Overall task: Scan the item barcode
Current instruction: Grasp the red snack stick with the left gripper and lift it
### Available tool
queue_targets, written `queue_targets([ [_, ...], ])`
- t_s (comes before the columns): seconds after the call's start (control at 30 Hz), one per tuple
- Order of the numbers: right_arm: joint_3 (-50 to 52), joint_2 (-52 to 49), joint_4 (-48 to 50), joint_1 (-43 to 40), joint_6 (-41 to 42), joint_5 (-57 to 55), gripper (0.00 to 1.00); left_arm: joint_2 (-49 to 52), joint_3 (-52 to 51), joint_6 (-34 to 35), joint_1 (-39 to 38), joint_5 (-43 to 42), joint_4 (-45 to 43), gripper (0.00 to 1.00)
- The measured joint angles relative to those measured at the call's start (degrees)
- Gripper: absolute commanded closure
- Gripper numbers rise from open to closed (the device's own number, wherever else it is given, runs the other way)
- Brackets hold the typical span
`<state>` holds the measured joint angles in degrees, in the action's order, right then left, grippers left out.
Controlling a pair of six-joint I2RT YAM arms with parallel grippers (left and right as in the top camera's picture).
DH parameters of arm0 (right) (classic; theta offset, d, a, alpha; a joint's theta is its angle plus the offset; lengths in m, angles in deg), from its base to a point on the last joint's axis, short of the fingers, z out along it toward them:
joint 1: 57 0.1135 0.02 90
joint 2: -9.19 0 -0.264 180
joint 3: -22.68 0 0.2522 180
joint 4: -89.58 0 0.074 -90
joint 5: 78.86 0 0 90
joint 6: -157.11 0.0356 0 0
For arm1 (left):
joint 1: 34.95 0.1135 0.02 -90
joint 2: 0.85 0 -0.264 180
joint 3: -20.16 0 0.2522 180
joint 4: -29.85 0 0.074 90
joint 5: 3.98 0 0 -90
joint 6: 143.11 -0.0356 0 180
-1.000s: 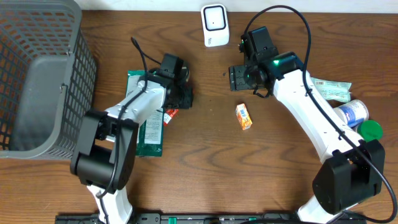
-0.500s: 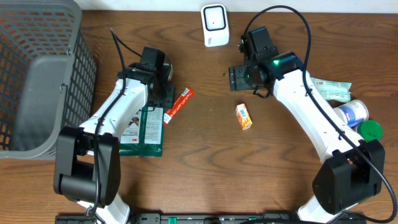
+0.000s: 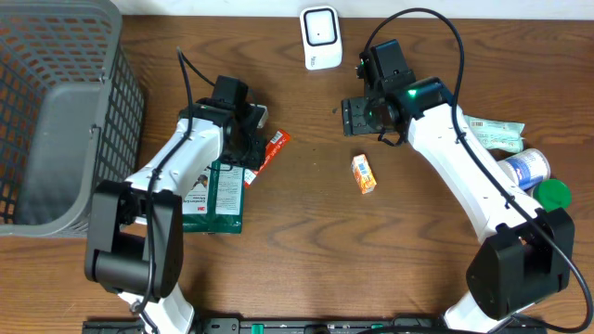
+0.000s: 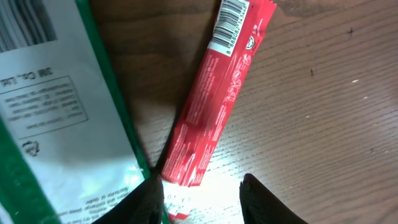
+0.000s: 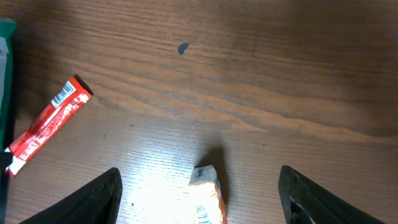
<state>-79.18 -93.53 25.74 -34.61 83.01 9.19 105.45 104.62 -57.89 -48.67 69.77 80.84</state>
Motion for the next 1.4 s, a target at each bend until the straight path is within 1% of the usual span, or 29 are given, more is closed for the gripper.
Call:
queue_targets([
  [0.3, 0.0, 0.0, 0.0, 0.0, 0.0, 0.0, 0.25, 5.4, 0.0, -0.2, 0.0, -0.2, -2.1, 0.57],
  [0.47, 0.0, 0.0, -0.2, 0.0, 0.0, 0.0, 0.25, 5.8, 0.0, 0.3, -0.1, -0.3, -1.8, 0.58],
  [0.63, 0.0, 0.0, -0.2, 0.0, 0.0, 0.0, 0.25, 5.8, 0.0, 4.2, -0.9, -0.4, -1.7, 0.63],
  [0.73, 0.0, 0.0, -0.2, 0.0, 0.0, 0.0, 0.25, 5.8, 0.0, 7.4, -2.1, -0.4, -1.7, 0.63],
  [0.77, 0.0, 0.0, -0.2, 0.0, 0.0, 0.0, 0.25, 5.8, 0.0, 8.1, -2.6, -0.4, -1.8, 0.62],
  [0.83, 0.0, 0.0, -0.2, 0.0, 0.0, 0.0, 0.25, 5.8, 0.0, 9.3, -3.7, -0.4, -2.3, 0.57],
  [0.9, 0.0, 0.0, -0.2, 0.0, 0.0, 0.0, 0.25, 5.8, 0.0, 10.2, -4.7, -0.3, -3.1, 0.54],
  [1.4, 0.0, 0.0, -0.7, 0.0, 0.0, 0.0, 0.25, 5.7, -0.2, 11.8, -5.5, 2.5, -2.2, 0.54],
])
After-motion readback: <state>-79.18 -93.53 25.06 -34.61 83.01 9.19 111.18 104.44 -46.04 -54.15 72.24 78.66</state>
